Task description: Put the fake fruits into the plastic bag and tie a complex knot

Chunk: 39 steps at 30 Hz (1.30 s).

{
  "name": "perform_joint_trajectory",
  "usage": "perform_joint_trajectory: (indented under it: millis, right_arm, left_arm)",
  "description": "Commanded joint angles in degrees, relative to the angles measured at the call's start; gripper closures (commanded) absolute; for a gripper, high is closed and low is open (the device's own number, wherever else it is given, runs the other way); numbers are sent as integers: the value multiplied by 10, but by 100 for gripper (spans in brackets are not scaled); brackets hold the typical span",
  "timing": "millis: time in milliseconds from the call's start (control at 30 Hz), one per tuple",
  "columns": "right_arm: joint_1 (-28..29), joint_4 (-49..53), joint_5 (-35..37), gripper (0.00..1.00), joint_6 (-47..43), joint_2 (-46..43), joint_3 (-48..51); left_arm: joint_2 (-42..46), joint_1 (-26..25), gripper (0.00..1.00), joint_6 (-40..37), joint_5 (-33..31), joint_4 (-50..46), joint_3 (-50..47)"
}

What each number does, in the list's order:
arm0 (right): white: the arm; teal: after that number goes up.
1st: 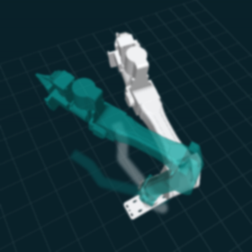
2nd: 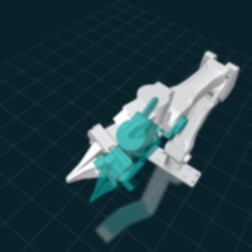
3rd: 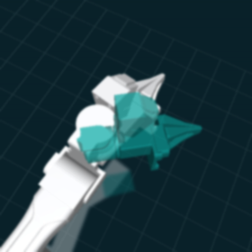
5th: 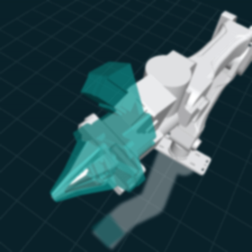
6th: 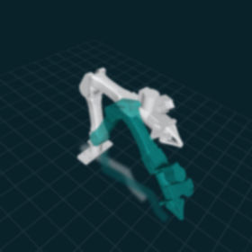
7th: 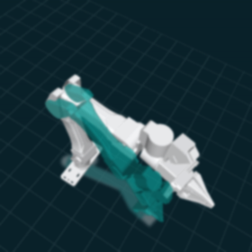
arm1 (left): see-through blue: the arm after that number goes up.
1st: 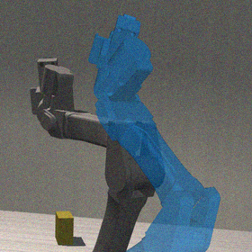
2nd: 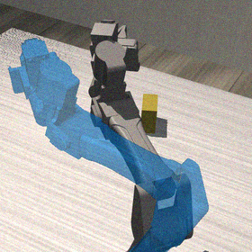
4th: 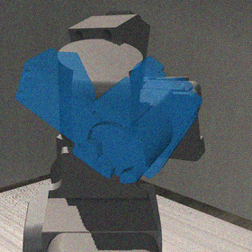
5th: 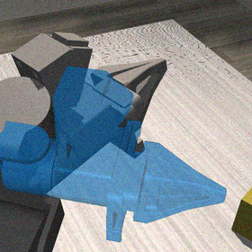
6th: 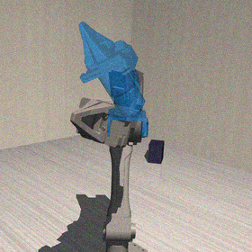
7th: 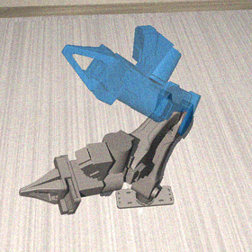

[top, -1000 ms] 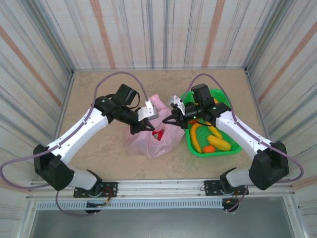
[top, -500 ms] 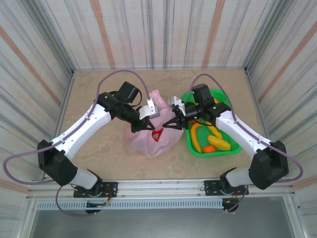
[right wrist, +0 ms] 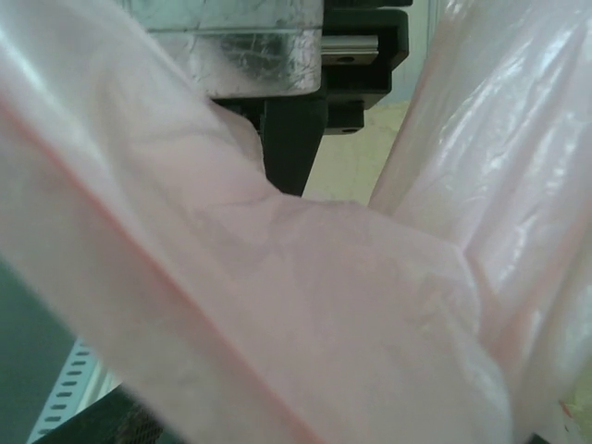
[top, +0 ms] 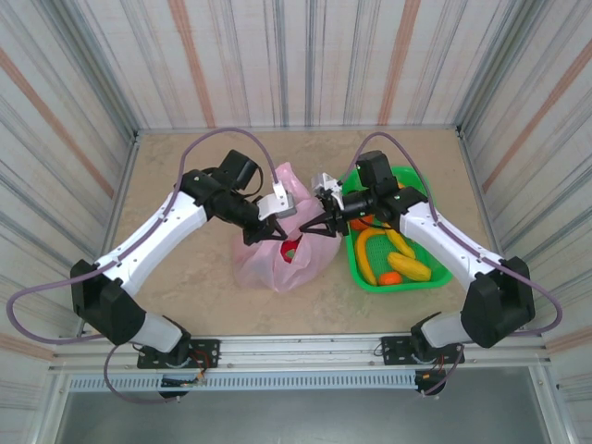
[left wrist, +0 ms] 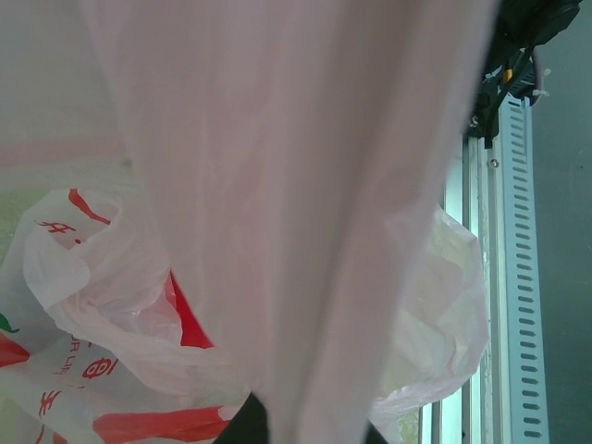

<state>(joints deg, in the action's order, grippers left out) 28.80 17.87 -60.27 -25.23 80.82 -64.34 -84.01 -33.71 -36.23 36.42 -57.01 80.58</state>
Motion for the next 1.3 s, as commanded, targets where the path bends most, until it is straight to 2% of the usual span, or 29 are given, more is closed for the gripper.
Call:
perform_joint_trajectory:
  millis: [0, 167, 500, 867, 933, 1000, 1100, 1267]
  right_arm:
    - [6, -11, -14, 48, 20, 12, -27]
    - [11, -12, -18, 49, 23, 23, -44]
    - [19, -18, -16, 66, 41, 32, -54]
    - [28, -41, -21, 66, 60, 37, -59]
    - [29, -41, -23, 69, 61, 38, -61]
    - [31, -40, -23, 77, 62, 39, -62]
    - [31, -36, -19, 100, 61, 37, -61]
    - [31, -20, 9, 100, 43, 28, -55]
  left_arm:
    - [9, 7, 100, -8, -10, -20, 16]
    - [20, 16, 100, -10, -11, -24, 14]
    - [36, 30, 100, -12, -17, -30, 12]
    - [25, 30, 100, -15, -16, -39, 18]
    - [24, 30, 100, -15, -18, -39, 18]
    - [24, 30, 100, -15, -19, -40, 18]
    - [27, 32, 99, -14, -21, -40, 20]
    - [36, 44, 99, -6, -32, -42, 23]
